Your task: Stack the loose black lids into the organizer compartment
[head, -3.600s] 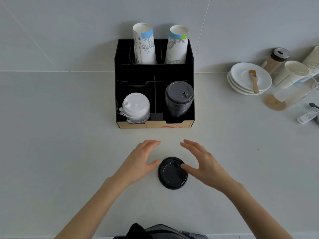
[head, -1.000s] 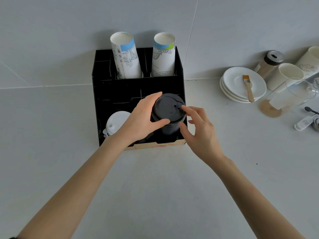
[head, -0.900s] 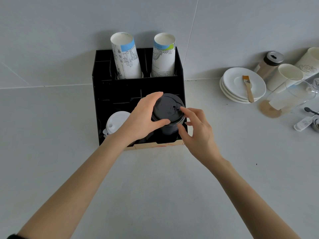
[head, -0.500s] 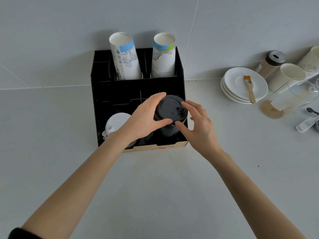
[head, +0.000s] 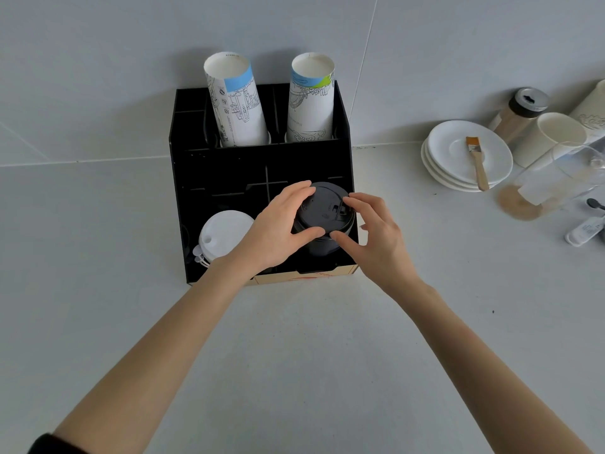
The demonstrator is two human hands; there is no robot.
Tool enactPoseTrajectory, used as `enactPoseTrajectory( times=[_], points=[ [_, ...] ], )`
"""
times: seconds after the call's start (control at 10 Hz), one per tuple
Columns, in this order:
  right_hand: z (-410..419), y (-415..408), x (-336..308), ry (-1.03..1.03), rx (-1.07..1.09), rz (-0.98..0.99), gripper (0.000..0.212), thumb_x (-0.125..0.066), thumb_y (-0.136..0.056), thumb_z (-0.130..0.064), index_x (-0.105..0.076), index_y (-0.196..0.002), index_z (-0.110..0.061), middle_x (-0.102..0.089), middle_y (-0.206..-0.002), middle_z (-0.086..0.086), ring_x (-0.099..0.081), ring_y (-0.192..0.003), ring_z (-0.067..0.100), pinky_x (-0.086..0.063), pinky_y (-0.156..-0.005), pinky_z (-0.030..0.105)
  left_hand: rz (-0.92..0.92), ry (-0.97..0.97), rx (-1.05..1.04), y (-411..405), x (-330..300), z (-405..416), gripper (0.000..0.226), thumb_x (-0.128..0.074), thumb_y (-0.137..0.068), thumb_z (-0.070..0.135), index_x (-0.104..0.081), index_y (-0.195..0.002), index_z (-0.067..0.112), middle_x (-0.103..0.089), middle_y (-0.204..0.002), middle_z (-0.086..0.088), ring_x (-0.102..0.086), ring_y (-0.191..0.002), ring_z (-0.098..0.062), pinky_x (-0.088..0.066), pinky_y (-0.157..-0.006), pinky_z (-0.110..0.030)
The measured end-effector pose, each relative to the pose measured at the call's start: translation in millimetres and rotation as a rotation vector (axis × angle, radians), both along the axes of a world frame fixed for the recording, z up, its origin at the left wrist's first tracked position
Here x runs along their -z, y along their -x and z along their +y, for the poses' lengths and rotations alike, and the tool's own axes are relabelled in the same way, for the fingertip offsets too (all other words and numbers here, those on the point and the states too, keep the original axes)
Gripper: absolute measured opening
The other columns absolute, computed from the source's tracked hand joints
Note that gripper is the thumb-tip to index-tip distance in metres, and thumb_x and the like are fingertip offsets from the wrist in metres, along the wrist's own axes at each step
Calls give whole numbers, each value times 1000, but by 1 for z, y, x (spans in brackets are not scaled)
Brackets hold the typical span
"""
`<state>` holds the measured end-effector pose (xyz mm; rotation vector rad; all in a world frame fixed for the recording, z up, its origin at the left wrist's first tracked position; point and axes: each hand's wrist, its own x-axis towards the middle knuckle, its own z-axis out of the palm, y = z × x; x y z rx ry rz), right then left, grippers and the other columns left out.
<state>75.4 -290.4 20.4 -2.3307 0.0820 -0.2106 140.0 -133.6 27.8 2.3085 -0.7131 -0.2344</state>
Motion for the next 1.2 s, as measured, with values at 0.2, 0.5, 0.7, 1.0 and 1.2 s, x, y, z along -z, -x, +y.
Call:
enactPoseTrajectory(
  times=[0.2,0.5,0.7,1.0,1.2],
  points=[
    [0,-2,-2,31,-19,11,51,-65,-79,-19,-43,-125,-11,-45,-129,8,-45,-117,23,-36,-91,24,24,-49,30,-5,-3,3,63,-63,-78,28,-32,-132,15,-27,-147,-5,-25,-134,-19,-22,-108,-31],
    [-5,-5,-4,11,-37,32,49,-64,-80,-18,-45,-125,-14,-44,-137,4,-47,-118,20,-36,-95,22,18,-35,-90,5,2,0,62,-60,-79,36,-32,-132,22,-40,-130,-9,-45,-114,-22,-34,-88,-25],
    [-8,-7,-6,30,-51,53,50,-62,-81,-18,-42,-127,-15,-42,-139,3,-46,-119,19,-32,-92,14,52,-35,-91,2,-1,-1,64,-61,-77,37,-31,-132,23,-39,-131,-10,-43,-117,-24,-33,-90,-27],
    [-5,-3,-23,73,-108,74,53,-59,-84,-23,-35,-131,-17,-32,-146,5,-31,-132,24,-27,-107,35,68,-119,-48,1,-11,6,74,-57,-80,41,-16,-138,19,-16,-150,-12,-19,-137,-27,-24,-110,-45],
    [-3,-9,-45,254,-144,142,59,-54,-86,-32,-26,-136,-19,-21,-151,9,-16,-139,27,-18,-113,46,-70,-221,-85,-4,-35,16,69,-49,-85,40,-14,-138,12,-17,-149,-18,-18,-137,-30,-22,-112,-48]
  ],
)
